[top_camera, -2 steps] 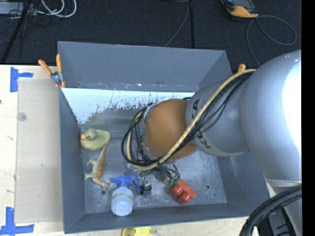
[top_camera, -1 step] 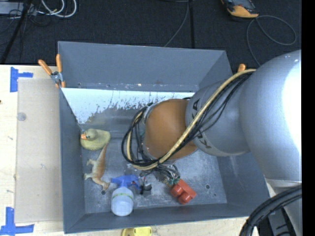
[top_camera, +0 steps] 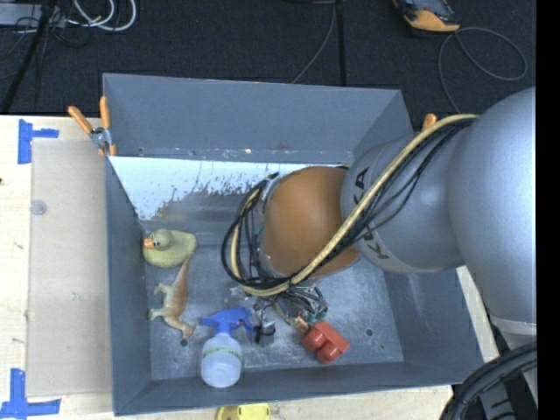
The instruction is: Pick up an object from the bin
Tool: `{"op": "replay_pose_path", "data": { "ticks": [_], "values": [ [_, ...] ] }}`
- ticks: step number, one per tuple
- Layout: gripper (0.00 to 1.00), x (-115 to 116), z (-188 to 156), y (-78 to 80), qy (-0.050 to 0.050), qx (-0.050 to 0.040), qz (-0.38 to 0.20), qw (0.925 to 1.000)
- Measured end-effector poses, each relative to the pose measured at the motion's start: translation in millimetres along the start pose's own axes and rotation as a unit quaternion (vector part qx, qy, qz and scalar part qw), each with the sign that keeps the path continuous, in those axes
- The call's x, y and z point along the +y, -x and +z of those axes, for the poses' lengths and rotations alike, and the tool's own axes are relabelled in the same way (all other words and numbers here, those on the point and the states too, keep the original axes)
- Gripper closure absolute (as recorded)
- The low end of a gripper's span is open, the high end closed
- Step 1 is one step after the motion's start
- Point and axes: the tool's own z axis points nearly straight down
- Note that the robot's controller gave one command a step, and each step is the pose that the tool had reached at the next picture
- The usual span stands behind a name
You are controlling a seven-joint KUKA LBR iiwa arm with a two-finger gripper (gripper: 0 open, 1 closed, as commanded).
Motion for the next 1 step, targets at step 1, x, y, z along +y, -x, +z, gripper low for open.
{"op": "replay_pose_path", "data": {
  "ticks": [1],
  "values": [
    [1.0, -12.9, -26.2, 8.3, 0.0, -0.0029, 0.008, 1.0]
  ]
}}
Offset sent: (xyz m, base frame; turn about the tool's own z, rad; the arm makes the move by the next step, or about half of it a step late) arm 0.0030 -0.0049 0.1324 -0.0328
